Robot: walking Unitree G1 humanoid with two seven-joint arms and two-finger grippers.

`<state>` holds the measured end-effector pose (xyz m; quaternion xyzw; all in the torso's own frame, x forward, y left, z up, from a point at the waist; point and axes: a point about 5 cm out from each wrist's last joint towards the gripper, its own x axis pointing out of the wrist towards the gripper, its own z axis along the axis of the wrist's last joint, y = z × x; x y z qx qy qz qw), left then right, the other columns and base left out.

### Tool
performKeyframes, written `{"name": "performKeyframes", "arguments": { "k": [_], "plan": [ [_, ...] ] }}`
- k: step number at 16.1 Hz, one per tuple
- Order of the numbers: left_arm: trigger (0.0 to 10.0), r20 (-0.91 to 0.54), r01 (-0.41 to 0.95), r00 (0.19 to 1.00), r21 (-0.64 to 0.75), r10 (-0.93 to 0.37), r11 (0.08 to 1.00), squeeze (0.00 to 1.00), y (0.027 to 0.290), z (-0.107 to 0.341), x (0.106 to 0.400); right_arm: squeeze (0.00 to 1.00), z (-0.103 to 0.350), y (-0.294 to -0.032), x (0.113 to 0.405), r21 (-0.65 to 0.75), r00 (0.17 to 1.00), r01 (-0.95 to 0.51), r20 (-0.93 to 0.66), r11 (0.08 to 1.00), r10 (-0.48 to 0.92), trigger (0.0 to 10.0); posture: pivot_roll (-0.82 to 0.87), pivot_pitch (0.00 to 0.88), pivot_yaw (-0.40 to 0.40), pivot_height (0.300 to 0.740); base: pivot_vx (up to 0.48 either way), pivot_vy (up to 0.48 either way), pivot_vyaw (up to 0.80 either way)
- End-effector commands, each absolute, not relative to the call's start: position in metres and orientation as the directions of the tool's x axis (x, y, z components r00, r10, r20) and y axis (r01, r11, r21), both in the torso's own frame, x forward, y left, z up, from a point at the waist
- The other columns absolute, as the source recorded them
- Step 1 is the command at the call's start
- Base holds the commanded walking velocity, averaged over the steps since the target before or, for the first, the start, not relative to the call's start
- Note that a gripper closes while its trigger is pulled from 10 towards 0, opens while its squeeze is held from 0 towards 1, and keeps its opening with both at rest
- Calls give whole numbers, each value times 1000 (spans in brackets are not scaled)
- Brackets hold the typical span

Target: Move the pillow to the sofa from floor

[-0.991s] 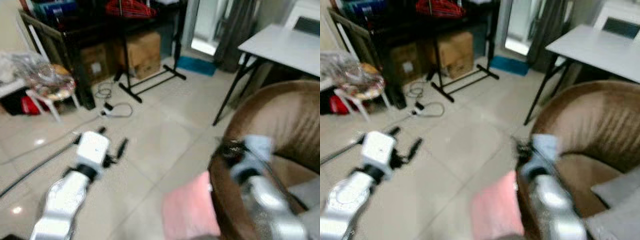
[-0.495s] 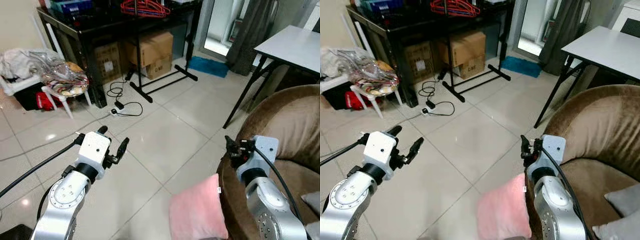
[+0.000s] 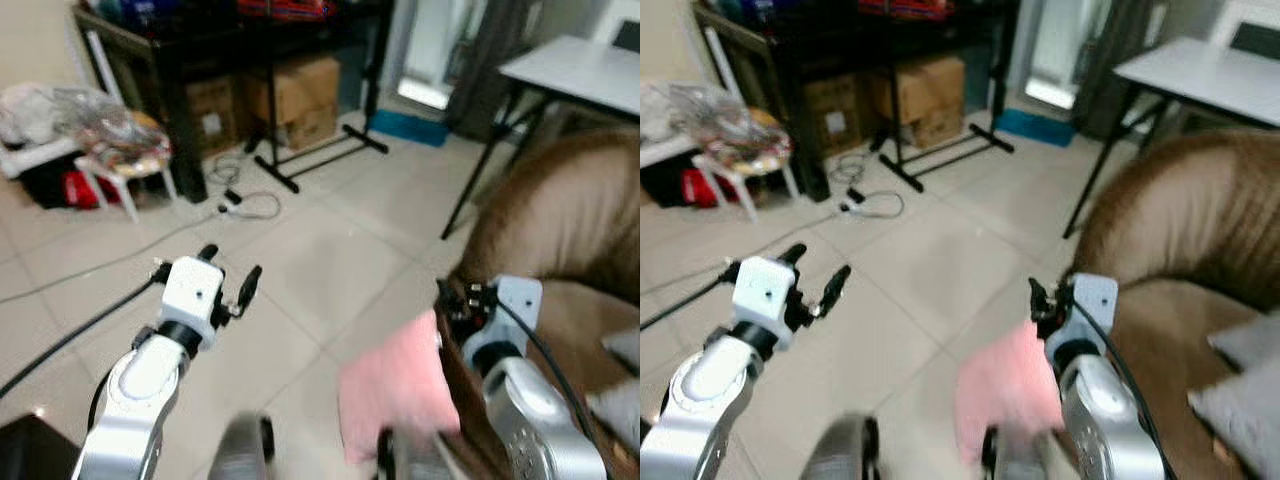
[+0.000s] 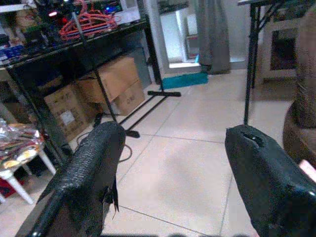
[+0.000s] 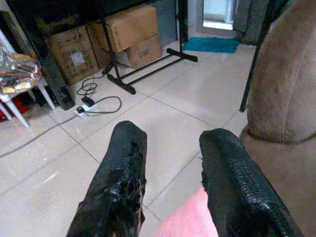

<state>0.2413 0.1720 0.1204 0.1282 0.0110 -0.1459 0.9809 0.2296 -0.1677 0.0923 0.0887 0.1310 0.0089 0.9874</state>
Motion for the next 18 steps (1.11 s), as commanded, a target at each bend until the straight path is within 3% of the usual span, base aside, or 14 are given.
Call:
{"name": "performKeyframes", "arguments": {
  "k": [1,5,15,18],
  "plan": [
    [10000,-52,281,960,244,-276,928,0,173,121,241,0,95,-167,232,161,966,-15,-254,987,56,10000,8,0,-18,581,0,0,0],
    [10000,-45,292,956,232,-289,928,0,173,121,240,0,94,-165,234,148,963,-38,-258,988,75,10000,8,0,-21,576,140,0,0],
    [10000,-48,303,953,219,-300,927,0,174,119,238,0,93,-165,236,100,961,-55,-263,993,79,10000,11,0,-26,576,384,0,0],
    [10000,-49,306,952,218,-303,927,0,175,119,238,0,92,-165,236,100,962,-51,-261,994,76,10000,9,0,-26,576,400,0,-800]
  ]
}}
